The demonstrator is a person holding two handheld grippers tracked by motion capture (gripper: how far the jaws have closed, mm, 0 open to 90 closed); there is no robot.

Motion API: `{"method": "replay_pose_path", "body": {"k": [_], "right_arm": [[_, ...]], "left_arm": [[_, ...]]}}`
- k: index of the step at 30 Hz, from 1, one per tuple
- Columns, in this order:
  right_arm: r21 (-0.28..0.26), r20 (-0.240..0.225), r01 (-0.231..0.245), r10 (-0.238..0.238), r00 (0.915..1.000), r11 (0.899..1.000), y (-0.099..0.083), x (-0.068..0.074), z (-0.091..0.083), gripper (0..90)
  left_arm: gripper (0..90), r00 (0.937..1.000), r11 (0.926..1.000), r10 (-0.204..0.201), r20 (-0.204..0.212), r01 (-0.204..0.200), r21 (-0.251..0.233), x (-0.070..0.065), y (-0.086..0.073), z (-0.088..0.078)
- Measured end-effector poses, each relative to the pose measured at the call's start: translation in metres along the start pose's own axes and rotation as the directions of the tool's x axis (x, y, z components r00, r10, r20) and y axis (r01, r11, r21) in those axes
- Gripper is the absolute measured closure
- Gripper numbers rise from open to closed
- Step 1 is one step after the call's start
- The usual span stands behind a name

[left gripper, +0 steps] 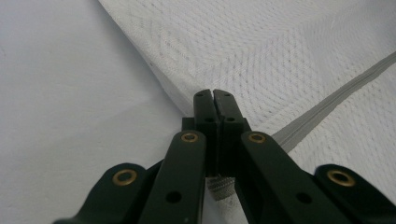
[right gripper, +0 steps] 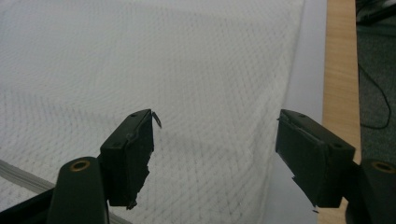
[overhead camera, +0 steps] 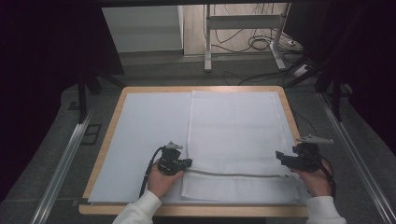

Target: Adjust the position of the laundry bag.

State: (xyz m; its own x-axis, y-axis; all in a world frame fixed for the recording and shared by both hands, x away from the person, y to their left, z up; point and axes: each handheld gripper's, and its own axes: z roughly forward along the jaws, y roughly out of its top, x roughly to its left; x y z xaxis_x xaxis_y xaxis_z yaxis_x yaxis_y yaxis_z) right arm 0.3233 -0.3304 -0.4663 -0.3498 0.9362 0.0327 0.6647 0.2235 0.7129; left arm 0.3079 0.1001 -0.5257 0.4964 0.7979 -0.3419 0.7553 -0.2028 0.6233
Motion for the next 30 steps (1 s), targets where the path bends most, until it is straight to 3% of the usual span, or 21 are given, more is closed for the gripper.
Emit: {"method": "replay_pose_path", "body": {"k": [11, 17, 30], "right_arm": [[0.107, 0.027, -0.085, 0.083, 0.9962, 0.991, -0.004, -0.025, 0.018, 33.9], [0.141, 0.023, -0.105, 0.103, 0.9944, 0.984, -0.008, -0.033, 0.023, 36.3], [0.199, 0.016, -0.080, 0.079, 0.9968, 0.977, -0.012, -0.028, 0.032, 44.9]], "left_arm": [[90.0, 1.0000, 1.0000, 0.001, 0.000, -0.001, -0.006, -0.001, 0.000, -0.001], [90.0, 1.0000, 0.9999, -0.002, 0.005, 0.002, -0.012, 0.000, 0.001, -0.003], [90.0, 1.0000, 0.9999, -0.001, 0.009, 0.001, -0.016, 0.000, 0.001, -0.005]]}}
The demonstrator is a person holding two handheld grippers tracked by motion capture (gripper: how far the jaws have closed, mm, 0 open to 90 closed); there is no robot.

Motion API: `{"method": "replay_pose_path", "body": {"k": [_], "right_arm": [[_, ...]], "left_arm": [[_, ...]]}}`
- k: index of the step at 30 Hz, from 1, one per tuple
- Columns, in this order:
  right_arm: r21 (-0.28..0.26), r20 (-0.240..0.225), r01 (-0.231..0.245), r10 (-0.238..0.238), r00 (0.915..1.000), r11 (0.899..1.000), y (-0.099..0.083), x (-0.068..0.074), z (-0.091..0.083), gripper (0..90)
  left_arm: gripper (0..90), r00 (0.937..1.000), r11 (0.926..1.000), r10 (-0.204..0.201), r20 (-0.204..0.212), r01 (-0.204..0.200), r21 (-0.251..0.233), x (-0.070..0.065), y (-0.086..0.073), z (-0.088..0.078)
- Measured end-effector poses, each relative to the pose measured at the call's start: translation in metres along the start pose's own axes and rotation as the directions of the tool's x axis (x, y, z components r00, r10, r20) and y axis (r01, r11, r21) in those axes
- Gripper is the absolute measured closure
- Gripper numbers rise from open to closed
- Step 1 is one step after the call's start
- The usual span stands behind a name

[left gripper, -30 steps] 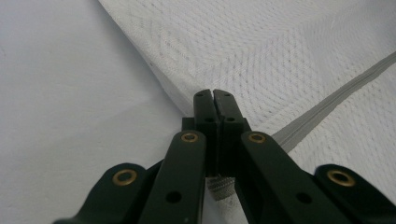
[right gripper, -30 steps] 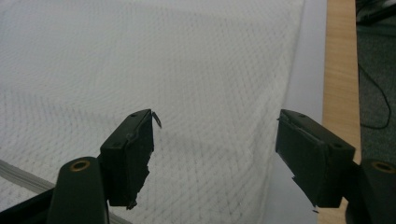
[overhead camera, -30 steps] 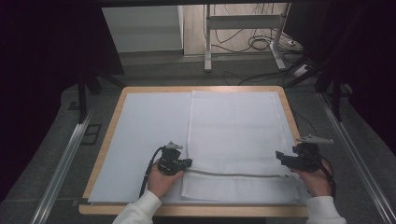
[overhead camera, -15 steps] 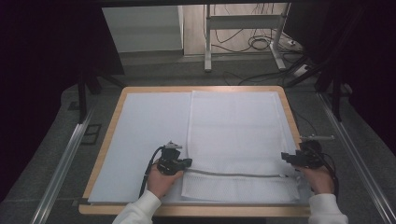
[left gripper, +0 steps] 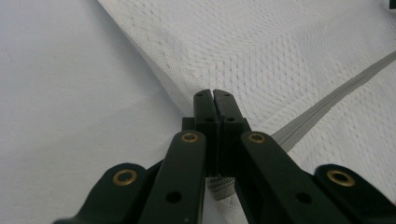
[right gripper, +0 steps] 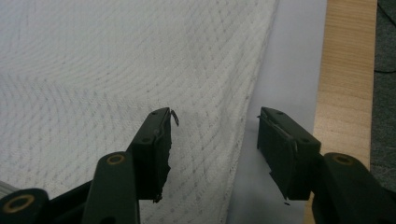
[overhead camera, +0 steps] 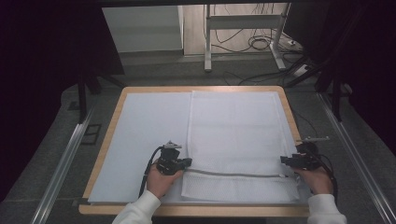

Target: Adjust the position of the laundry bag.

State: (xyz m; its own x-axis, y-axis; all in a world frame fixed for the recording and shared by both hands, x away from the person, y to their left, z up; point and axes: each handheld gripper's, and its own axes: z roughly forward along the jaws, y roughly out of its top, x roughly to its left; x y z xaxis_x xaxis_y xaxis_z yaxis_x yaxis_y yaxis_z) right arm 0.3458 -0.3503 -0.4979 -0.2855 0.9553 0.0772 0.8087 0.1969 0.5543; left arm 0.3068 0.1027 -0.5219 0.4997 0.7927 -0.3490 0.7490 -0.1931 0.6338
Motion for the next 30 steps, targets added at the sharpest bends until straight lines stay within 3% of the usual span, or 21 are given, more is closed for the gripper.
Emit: {"method": "replay_pose_path", "body": {"k": [11, 13, 21, 30], "right_arm": [[0.011, 0.012, 0.018, -0.018, 0.9998, 1.000, -0.0012, 0.0013, 0.0007, 53.8], [0.012, 0.023, 0.035, -0.035, 0.9991, 0.999, -0.0012, 0.0032, 0.0009, 62.9], [0.009, 0.046, 0.088, -0.089, 0.9950, 0.996, -0.0007, 0.0088, 0.0025, 82.0], [0.002, 0.026, 0.063, -0.063, 0.9977, 0.998, -0.0010, 0.0056, 0.0023, 87.3]], "left_arm": [[90.0, 1.0000, 1.0000, -0.003, 0.003, 0.003, -0.003, 0.0000, 0.0003, -0.0005], [90.0, 1.0000, 1.0000, -0.002, 0.003, 0.002, -0.004, -0.0002, 0.0004, -0.0007], [90.0, 1.0000, 1.0000, 0.000, 0.006, 0.000, -0.003, 0.0000, 0.0006, -0.0007], [90.0, 1.0000, 1.0000, -0.001, 0.006, 0.001, -0.005, 0.0001, 0.0006, -0.0012]]}}
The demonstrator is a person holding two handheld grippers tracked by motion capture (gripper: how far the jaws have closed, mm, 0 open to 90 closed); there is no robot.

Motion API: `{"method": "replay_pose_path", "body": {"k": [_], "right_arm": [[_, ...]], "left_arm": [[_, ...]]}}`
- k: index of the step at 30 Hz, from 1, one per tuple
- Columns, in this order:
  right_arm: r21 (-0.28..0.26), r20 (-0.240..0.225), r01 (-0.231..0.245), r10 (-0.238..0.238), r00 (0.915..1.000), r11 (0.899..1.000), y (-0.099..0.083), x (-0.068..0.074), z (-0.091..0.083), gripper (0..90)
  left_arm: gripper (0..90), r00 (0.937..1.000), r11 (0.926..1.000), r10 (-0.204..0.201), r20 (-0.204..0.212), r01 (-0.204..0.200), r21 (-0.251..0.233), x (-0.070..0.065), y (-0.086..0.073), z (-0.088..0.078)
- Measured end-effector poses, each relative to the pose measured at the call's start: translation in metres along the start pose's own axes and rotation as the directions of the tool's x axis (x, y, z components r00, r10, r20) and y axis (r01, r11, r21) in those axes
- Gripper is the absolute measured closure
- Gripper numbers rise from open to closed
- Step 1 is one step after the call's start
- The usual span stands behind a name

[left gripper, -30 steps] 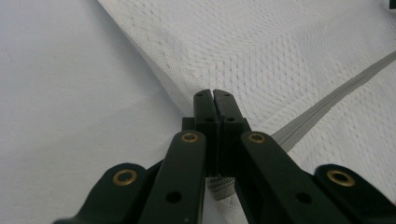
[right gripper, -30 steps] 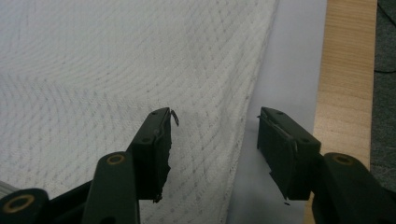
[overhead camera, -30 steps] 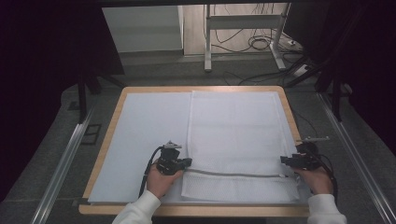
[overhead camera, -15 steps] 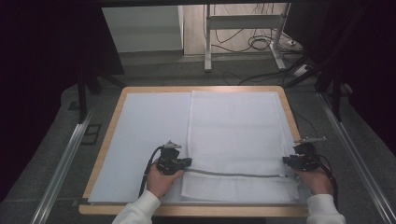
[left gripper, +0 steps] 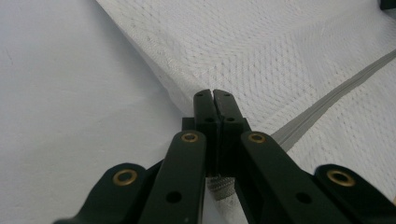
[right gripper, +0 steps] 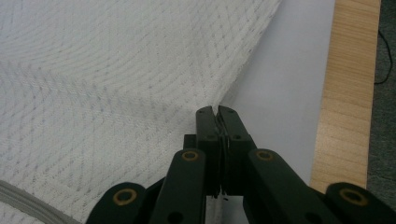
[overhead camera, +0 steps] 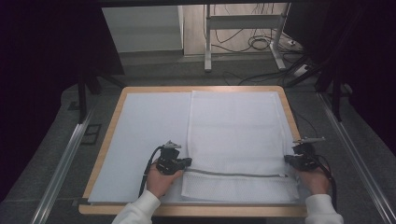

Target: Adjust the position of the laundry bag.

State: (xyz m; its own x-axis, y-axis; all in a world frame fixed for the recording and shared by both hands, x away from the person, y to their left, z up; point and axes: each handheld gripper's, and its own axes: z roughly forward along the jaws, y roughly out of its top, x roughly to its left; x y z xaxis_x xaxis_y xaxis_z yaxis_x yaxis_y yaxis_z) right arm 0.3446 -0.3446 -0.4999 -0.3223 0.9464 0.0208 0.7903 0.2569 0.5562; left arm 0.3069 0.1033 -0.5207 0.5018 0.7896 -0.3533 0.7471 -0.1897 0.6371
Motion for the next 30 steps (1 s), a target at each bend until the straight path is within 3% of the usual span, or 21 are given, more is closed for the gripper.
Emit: {"method": "replay_pose_path", "body": {"k": [19, 30], "right_arm": [[-0.020, -0.020, -0.003, 0.002, 0.9998, 1.000, -0.001, -0.001, 0.001, 87.5], [-0.030, -0.036, 0.013, -0.014, 0.9993, 0.999, 0.002, 0.006, 0.003, 87.5]], "left_arm": [[90.0, 0.9999, 1.0000, -0.007, -0.008, 0.007, 0.002, 0.005, 0.000, -0.001], [90.0, 0.9996, 0.9997, -0.023, -0.017, 0.023, -0.002, 0.014, -0.001, -0.004]]}}
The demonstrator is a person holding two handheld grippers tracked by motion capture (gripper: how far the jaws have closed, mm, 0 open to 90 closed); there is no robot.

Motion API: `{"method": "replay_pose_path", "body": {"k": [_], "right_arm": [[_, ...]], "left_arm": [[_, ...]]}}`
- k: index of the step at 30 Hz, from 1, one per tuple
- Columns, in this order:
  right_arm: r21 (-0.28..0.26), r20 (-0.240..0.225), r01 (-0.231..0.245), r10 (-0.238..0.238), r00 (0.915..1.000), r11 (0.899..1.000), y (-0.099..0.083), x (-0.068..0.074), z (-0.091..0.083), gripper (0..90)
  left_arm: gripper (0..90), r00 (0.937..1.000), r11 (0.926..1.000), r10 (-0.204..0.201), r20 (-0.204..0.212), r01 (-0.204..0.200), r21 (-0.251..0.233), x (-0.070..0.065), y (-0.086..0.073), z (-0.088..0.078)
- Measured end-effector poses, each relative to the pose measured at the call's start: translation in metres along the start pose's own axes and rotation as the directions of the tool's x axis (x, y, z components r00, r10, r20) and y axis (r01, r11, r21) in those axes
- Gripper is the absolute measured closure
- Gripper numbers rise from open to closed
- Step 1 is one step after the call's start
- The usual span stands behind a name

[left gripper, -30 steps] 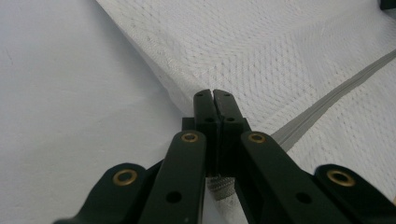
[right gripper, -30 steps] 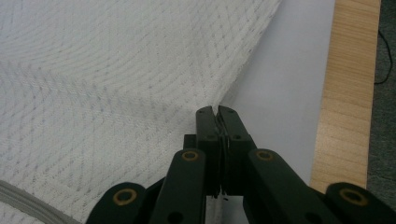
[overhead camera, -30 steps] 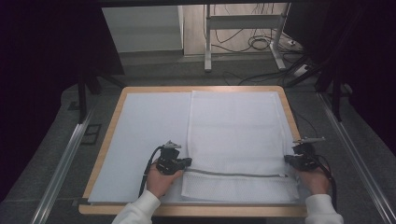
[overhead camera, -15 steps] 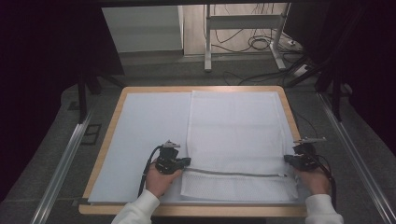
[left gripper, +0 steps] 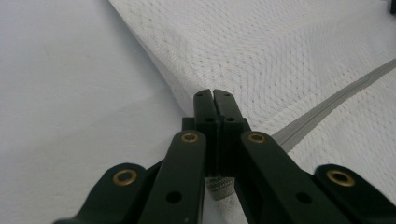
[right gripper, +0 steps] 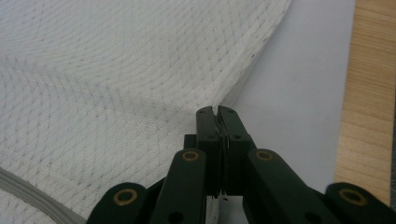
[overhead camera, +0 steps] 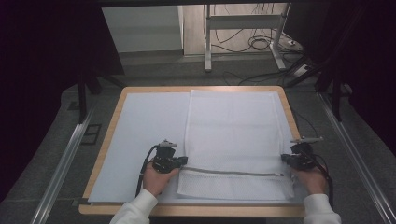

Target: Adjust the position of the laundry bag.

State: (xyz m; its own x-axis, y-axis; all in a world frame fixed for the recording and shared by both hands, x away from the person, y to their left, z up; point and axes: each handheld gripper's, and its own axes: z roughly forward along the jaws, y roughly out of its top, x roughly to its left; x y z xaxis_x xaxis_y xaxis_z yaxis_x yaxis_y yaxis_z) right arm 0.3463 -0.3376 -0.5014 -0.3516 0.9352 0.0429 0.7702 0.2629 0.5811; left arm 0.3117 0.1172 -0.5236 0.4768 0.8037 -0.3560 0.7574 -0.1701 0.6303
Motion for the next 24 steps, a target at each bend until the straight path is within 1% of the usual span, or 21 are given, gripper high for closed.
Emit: {"method": "replay_pose_path", "body": {"k": [10, 17, 24], "right_arm": [[-0.004, -0.013, 0.005, -0.006, 0.9999, 1.000, 0.002, 0.004, 0.001, 87.6], [-0.015, -0.023, 0.021, -0.022, 0.9995, 1.000, 0.006, 0.012, 0.001, 87.7], [-0.018, -0.036, 0.027, -0.027, 0.9990, 0.999, 0.007, 0.016, 0.003, 87.9]], "left_arm": [[90.0, 0.9999, 0.9999, -0.013, -0.009, 0.012, -0.009, 0.006, 0.000, -0.005], [90.0, 0.9996, 0.9996, -0.021, -0.017, 0.021, -0.017, 0.013, -0.002, -0.011], [90.0, 0.9994, 0.9994, -0.025, -0.024, 0.025, -0.025, 0.016, -0.003, -0.014]]}}
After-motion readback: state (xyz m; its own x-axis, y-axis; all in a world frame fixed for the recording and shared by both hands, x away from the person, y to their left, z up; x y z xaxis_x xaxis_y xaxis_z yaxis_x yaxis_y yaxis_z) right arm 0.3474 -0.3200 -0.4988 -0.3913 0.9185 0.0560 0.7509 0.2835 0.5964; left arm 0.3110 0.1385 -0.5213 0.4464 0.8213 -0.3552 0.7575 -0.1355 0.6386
